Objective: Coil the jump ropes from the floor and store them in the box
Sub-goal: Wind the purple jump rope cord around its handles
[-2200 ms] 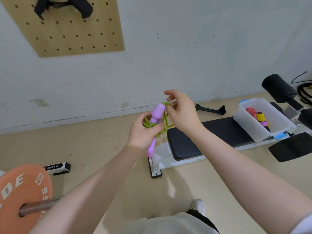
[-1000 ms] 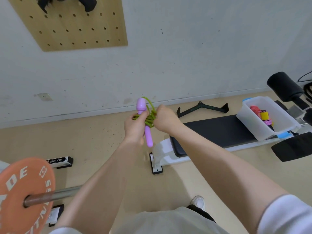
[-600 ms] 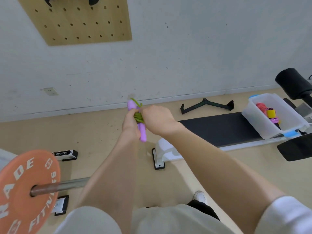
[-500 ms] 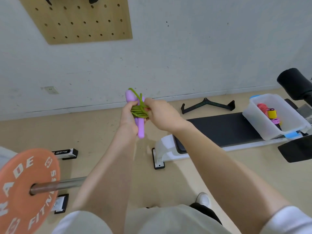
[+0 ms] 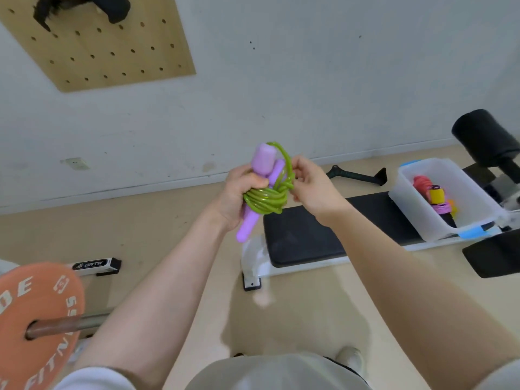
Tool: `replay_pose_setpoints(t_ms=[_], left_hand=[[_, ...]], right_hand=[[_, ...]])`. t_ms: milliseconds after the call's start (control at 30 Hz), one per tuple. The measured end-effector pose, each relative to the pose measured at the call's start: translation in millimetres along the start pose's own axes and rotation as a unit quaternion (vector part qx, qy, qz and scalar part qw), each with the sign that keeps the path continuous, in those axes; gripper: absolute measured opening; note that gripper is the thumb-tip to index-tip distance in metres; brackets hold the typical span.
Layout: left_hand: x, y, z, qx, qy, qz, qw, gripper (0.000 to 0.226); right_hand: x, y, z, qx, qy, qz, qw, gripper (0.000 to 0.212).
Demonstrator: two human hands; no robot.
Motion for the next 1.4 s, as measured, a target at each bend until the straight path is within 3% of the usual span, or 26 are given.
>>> replay_pose_setpoints(t_ms=[100,167,233,433,567,700,800,900,1033,1167,1267,1400], left_hand=[[-17,-27,36,0.000,-0.155,-0.019,0.988,0.041],[-34,-44,65,-0.015,-0.196,-0.034,0.980,0.047],[-59,-62,89,-0.031,-0.210,-0.059,0.976,0.047],[-134,-105,136,-0.027,-0.159,-0.113,0.980,0.055],[-169,-130,159,-0.026,-0.144,-0.134,0.980,0.031],[-207,-165,163,-0.002,-0.120,-0.190,0.974,0.030],[-231,-201,161,0.048,-0.105,-0.210,0.971,0.026],[-256,-243,159,0.091,-0.116,-0.238,0.960,0.037],[-290,-296,172,0.105,-0.104,-0.282,0.948,0.038],[-314,-334,183,0.115,-0.097,-0.322,0.935,0.034],[-326,-351,193,0.119,-0.103,-0.339,0.928,0.029],[-349,-368,212,0.114,-0.111,-0.362,0.918,0.036]], right_hand=[[39,6,-47,-0.032,0.012,0.058,0.998,0.017],[59,10,-84,-0.048,0.025,0.086,0.995,0.012],[76,12,-123,-0.049,0.049,0.099,0.993,0.024],[134,24,-198,-0.065,0.048,0.159,0.984,0.012],[167,20,-234,-0.051,0.019,0.197,0.979,0.013],[197,8,-263,-0.009,0.010,0.211,0.977,0.022],[213,2,-282,0.003,0.028,0.213,0.977,0.018],[231,-4,-299,-0.006,0.062,0.248,0.967,0.028],[249,-27,-317,-0.025,0.119,0.250,0.960,0.028],[272,-48,-348,0.013,0.223,0.241,0.944,0.024],[291,-51,-365,0.039,0.240,0.242,0.939,0.024],[332,-52,-372,0.008,0.245,0.255,0.935,0.032]])
Point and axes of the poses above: each hand's wrist, its own y-axis away from the middle knuckle, its own z-axis out of the palm, x = y × z, the point moved 8 cm from there along -y, towards the middle knuckle, and after that the axes turned 14 degrees about y, right-handed, at the moved point
